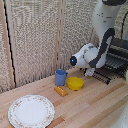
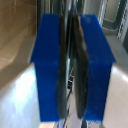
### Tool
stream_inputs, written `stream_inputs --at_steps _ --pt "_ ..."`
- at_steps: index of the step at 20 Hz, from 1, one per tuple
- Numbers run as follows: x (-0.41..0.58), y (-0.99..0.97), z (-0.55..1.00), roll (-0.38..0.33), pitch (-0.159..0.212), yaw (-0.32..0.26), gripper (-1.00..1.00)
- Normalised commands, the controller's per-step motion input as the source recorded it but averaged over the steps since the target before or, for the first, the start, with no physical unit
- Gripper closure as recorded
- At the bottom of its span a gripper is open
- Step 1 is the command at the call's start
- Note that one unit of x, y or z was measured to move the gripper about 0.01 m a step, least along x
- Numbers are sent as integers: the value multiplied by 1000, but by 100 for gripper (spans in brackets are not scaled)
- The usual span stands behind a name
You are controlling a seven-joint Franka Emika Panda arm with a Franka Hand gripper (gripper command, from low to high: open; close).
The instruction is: Position your gripper near the tray handle while precisely lining it up. Firmly yet gently grip the handle, ensuring a strong hold. Slide the tray into the oven in a steady manner until it's entirely inside. Relinquish the handle as it sits within the oven and extract your gripper with care.
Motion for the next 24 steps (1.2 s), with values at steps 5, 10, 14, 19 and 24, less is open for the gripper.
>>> stream_inputs --at_steps 5,10,14,19,24 --pt "251 -565 674 159 56 -34 100" --pt "309 -569 689 163 4 -61 100" --pt "161 -831 532 129 20 -14 100" --pt "8 -1000 276 39 10 0 100" --pt "0 -1000 280 33 1 0 100"
